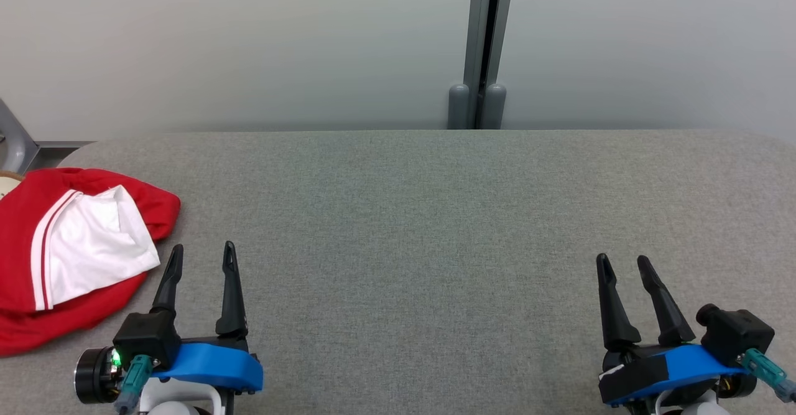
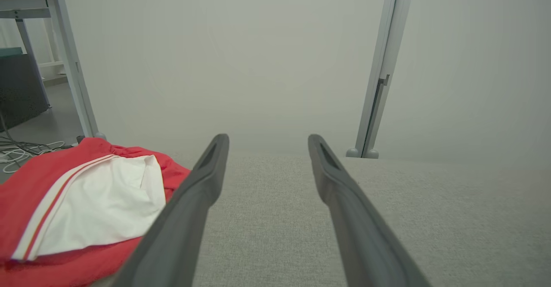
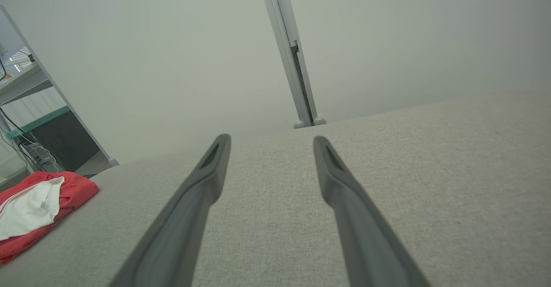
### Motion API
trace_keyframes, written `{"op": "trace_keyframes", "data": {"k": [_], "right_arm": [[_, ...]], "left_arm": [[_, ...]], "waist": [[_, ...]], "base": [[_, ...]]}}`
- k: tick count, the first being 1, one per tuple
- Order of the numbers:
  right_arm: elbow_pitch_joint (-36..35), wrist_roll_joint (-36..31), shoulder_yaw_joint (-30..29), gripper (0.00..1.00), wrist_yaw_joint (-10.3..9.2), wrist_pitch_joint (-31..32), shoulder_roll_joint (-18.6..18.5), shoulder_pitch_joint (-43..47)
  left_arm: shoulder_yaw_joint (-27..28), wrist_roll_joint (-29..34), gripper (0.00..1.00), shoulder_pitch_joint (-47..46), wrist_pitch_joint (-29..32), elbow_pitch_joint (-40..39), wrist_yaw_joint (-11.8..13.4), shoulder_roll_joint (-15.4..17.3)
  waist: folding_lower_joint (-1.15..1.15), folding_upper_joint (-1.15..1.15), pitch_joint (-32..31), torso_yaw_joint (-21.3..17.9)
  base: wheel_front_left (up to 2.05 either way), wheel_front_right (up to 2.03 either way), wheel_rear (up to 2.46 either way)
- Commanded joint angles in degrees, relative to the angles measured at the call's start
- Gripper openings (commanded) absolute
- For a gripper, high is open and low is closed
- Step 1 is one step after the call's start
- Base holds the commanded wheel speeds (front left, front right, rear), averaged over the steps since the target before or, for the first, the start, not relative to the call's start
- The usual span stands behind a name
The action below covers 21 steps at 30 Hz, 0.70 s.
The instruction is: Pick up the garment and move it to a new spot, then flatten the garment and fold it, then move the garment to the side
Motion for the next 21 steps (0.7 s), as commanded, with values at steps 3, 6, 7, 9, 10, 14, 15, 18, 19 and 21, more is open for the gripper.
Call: {"op": "trace_keyframes", "data": {"k": [3, 6, 7, 9, 10, 14, 15, 18, 19, 21], "right_arm": [[0.0, -2.4, 0.2, 1.00, 0.12, -0.8, -0.4, -0.6], [0.2, -3.6, 0.2, 1.00, 0.12, -1.1, -0.4, -0.6], [0.2, -4.0, 0.2, 1.00, 0.12, -1.2, -0.4, -0.6], [0.3, -4.9, 0.2, 1.00, 0.13, -1.4, -0.4, -0.6], [0.4, -5.4, 0.2, 1.00, 0.13, -1.5, -0.4, -0.6], [0.5, -7.1, 0.2, 1.00, 0.12, -1.9, -0.4, -0.4], [0.6, -7.4, 0.2, 1.00, 0.11, -2.1, -0.4, -0.4], [0.8, -8.8, 0.2, 1.00, 0.09, -2.3, -0.4, -0.5], [0.9, -9.2, 0.2, 1.00, 0.09, -2.4, -0.4, -0.6], [1.1, -10.1, 0.3, 1.00, 0.09, -2.7, -0.4, -0.7]], "left_arm": [[-0.3, 2.2, 1.00, -0.9, -0.7, 0.1, 0.7, 0.5], [-0.4, 3.3, 1.00, -0.9, -1.1, 0.3, 0.7, 0.6], [-0.4, 3.6, 1.00, -0.8, -1.2, 0.4, 0.7, 0.6], [-0.4, 4.2, 1.00, -0.7, -1.4, 0.5, 0.8, 0.7], [-0.3, 4.5, 1.00, -0.7, -1.5, 0.7, 0.8, 0.7], [-0.3, 5.4, 1.00, -0.7, -1.9, 1.4, 0.4, 0.6], [-0.2, 5.4, 1.00, -0.7, -2.0, 1.7, 0.1, 0.5], [0.0, 5.8, 1.00, -0.8, -2.3, 2.6, -0.4, 0.3], [0.0, 6.1, 1.00, -1.0, -2.4, 2.7, -0.5, 0.4], [0.3, 6.4, 1.00, -1.1, -2.6, 3.3, -0.7, 0.4]], "waist": [[0.00, 0.00, 0.0, 0.2], [0.00, 0.00, -0.1, 0.3], [0.00, 0.00, -0.1, 0.3], [0.00, 0.00, -0.1, 0.4], [0.00, 0.00, -0.1, 0.4], [0.00, 0.00, -0.1, 0.5], [0.00, 0.00, -0.1, 0.5], [0.00, 0.00, -0.2, 0.7], [0.00, 0.00, -0.2, 0.7], [0.00, 0.00, -0.2, 0.8]], "base": [[0.00, 0.00, 0.00], [0.00, 0.00, 0.00], [0.00, 0.00, 0.00], [0.00, 0.00, 0.00], [0.00, 0.00, 0.00], [0.00, 0.00, 0.00], [0.00, 0.00, 0.00], [0.00, 0.00, 0.00], [0.00, 0.00, 0.00], [0.00, 0.00, 0.00]]}}
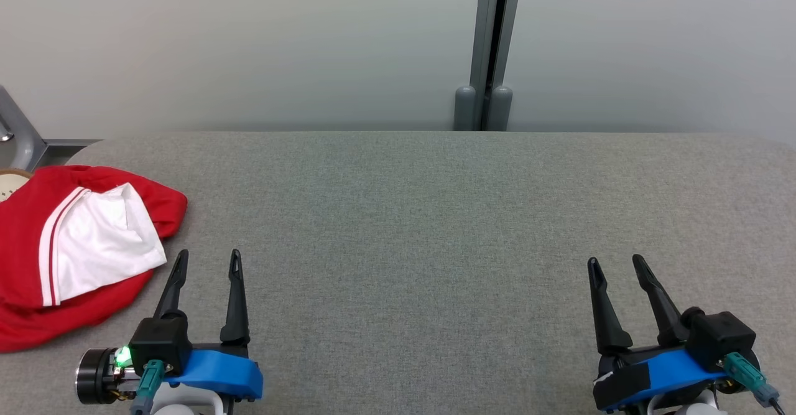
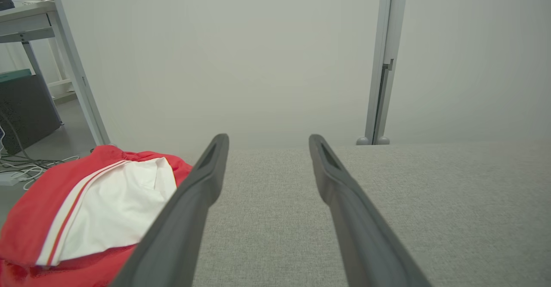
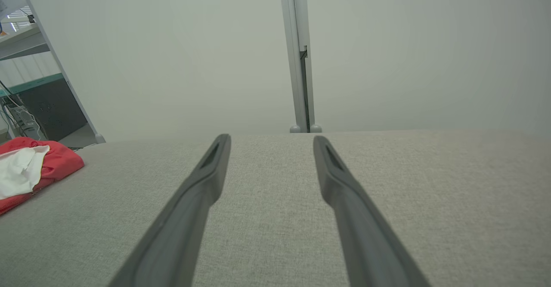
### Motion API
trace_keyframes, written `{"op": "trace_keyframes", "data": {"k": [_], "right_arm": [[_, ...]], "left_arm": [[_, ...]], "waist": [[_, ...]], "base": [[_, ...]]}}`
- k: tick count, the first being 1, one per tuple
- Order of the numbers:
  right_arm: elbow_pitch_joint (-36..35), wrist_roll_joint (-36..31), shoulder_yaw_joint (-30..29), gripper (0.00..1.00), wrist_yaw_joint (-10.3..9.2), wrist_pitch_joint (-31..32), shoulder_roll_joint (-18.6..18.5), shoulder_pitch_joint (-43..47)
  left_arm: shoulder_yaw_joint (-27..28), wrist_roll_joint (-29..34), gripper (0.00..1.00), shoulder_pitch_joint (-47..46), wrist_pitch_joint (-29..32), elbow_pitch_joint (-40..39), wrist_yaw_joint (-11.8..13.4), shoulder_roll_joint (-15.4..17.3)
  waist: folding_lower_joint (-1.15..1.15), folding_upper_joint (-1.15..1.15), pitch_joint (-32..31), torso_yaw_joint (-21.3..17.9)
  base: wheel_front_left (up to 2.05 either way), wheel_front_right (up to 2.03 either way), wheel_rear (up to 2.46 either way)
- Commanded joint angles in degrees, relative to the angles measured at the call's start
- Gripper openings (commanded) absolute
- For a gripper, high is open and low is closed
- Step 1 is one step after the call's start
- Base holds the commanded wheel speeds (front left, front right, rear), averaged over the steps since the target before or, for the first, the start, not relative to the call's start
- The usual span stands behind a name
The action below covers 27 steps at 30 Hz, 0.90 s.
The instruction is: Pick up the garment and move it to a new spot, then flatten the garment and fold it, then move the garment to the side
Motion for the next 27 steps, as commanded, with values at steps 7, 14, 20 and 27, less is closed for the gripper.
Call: {"op": "trace_keyframes", "data": {"k": [7, 14, 20, 27], "right_arm": [[0.6, -1.2, -0.1, 1.00, 0.02, -0.4, -0.4, -0.5], [1.0, -2.3, -0.3, 1.00, 0.02, -0.4, -0.4, -0.6], [1.8, -3.4, -0.6, 1.00, 0.02, -0.4, -0.4, -0.4], [2.5, -4.0, -1.0, 1.00, 0.02, -0.4, -0.4, -0.5]], "left_arm": [[0.7, -0.6, 1.00, -1.5, -0.4, 1.7, -1.0, 0.4], [0.8, -1.2, 1.00, -2.1, -0.4, 2.8, -1.0, 0.6], [0.7, -1.6, 1.00, -2.4, -0.4, 4.0, -0.7, 0.9], [0.4, -2.1, 1.00, -2.3, -0.2, 4.5, -0.2, 1.1]], "waist": [[0.00, 0.00, -0.2, 0.1], [0.00, 0.00, -0.4, 0.1], [0.00, 0.00, -0.6, 0.0], [0.00, 0.00, -0.6, 0.0]], "base": [[0.00, 0.00, 0.00], [0.00, 0.00, 0.00], [0.00, 0.00, 0.00], [0.00, 0.00, 0.00]]}}
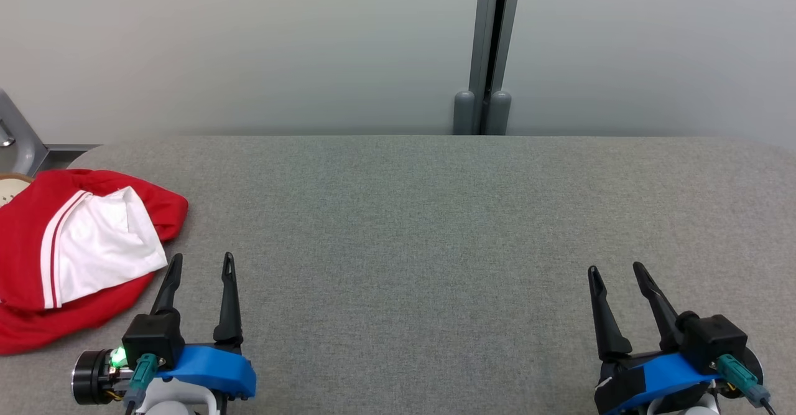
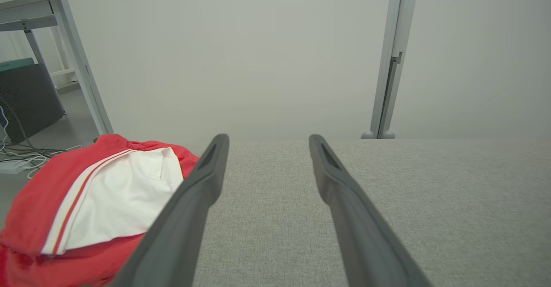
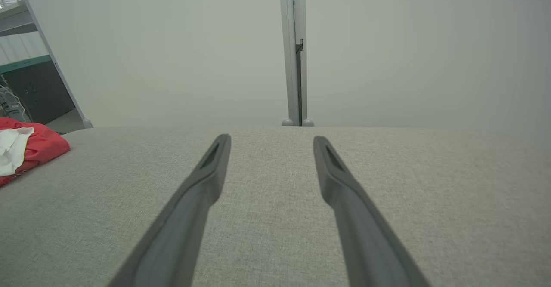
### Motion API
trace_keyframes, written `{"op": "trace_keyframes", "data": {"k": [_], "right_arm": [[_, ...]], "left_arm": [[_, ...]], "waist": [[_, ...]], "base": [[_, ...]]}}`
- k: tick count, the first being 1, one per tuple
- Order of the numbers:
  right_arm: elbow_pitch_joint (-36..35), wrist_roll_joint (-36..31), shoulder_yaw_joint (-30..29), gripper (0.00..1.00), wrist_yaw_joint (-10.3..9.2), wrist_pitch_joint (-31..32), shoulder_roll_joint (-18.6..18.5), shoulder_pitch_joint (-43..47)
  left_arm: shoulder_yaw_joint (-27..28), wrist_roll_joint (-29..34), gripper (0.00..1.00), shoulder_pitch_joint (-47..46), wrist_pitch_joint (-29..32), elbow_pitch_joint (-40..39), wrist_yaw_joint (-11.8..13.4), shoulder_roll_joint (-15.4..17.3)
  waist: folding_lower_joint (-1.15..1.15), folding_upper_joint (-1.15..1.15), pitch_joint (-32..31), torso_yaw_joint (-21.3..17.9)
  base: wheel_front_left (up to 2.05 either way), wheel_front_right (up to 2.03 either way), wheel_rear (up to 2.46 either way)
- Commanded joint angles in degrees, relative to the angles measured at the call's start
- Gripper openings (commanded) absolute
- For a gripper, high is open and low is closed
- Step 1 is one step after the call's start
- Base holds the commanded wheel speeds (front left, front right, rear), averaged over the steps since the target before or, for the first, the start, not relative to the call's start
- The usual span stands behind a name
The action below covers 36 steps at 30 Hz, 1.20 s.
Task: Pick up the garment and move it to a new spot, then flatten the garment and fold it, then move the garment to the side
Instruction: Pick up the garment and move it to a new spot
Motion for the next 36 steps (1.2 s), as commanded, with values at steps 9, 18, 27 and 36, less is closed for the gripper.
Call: {"op": "trace_keyframes", "data": {"k": [9, 18, 27, 36], "right_arm": [[0.9, -0.7, -0.2, 1.00, 0.00, -0.2, -0.4, -0.7], [0.8, -0.5, 0.0, 1.00, 0.00, -0.2, -0.4, -0.8], [0.7, -1.0, 0.5, 1.00, 0.01, -0.2, -0.3, -1.2], [0.8, -1.6, 0.4, 1.00, 0.00, -0.2, -0.3, -1.5]], "left_arm": [[-0.2, -0.9, 1.00, -0.2, 0.0, 0.2, 0.7, 0.5], [-0.6, -1.4, 1.00, 0.2, 0.1, 0.1, 1.0, 0.9], [-1.0, -1.8, 1.00, -0.6, 0.5, 0.5, 1.3, 1.3], [-0.8, -2.3, 1.00, -1.5, 0.8, 0.7, 1.8, 2.0]], "waist": [[0.00, 0.00, -0.1, 0.0], [0.00, 0.00, -0.2, -0.1], [0.00, 0.00, 0.0, 1.6], [0.00, 0.00, 0.8, 6.8]], "base": [[0.00, 0.00, 0.00], [0.00, 0.00, 0.00], [0.00, 0.00, 0.00], [0.00, 0.00, 0.00]]}}
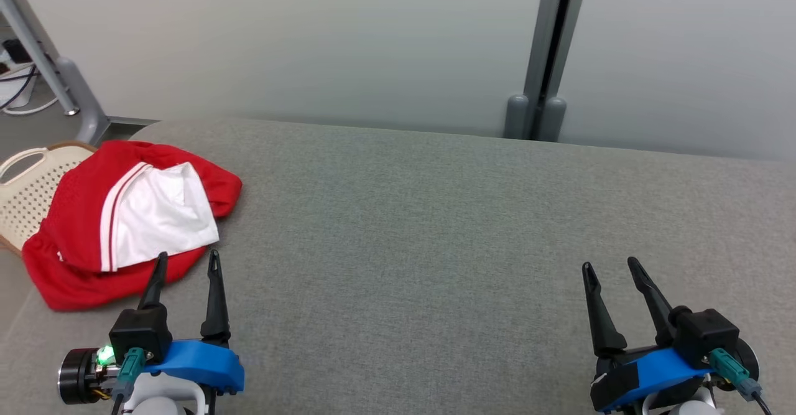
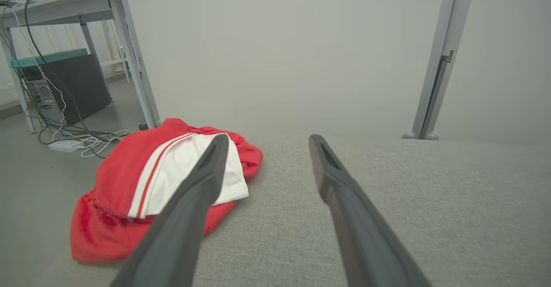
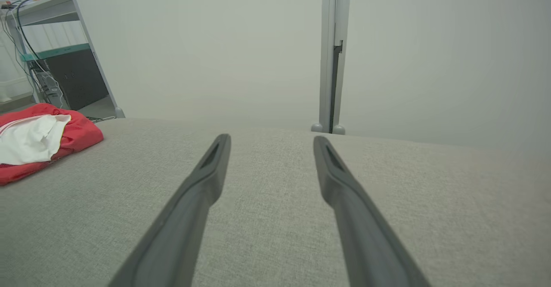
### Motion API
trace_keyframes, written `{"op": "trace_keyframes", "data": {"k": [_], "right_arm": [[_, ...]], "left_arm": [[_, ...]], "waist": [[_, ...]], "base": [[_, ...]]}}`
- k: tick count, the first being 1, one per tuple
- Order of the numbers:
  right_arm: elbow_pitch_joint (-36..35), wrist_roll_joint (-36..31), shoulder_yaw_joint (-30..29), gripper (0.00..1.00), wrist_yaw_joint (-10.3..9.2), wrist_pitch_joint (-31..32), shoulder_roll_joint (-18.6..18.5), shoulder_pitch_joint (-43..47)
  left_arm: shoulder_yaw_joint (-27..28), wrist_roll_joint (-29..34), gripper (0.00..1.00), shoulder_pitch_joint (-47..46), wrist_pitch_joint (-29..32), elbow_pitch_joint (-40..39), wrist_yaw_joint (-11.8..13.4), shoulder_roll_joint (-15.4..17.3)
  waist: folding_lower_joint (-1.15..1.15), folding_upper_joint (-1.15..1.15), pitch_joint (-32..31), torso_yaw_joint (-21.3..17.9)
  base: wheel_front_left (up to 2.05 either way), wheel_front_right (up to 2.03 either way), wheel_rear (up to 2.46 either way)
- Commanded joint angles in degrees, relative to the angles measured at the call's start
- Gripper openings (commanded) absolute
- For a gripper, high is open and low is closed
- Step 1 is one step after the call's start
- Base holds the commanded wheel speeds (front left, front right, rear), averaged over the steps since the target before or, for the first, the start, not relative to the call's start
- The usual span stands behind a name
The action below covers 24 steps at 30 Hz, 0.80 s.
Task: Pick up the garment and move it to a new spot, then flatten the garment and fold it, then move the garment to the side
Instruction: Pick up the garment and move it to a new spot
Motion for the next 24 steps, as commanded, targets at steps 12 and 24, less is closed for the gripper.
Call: {"op": "trace_keyframes", "data": {"k": [12, 24], "right_arm": [[0.9, -0.8, 0.0, 1.00, 0.00, -0.2, -0.3, -1.2], [1.4, -1.2, -0.6, 1.00, 0.00, -0.2, -0.3, -1.0]], "left_arm": [[0.8, -1.3, 1.00, -0.8, 0.3, -0.1, 0.8, 1.5], [1.4, -2.5, 1.00, 0.2, 0.9, -1.4, 1.2, 2.4]], "waist": [[0.00, 0.00, 1.6, 10.8], [0.00, 0.00, 1.4, 18.9]], "base": [[0.00, 0.00, 0.00], [0.00, 0.00, 0.00]]}}
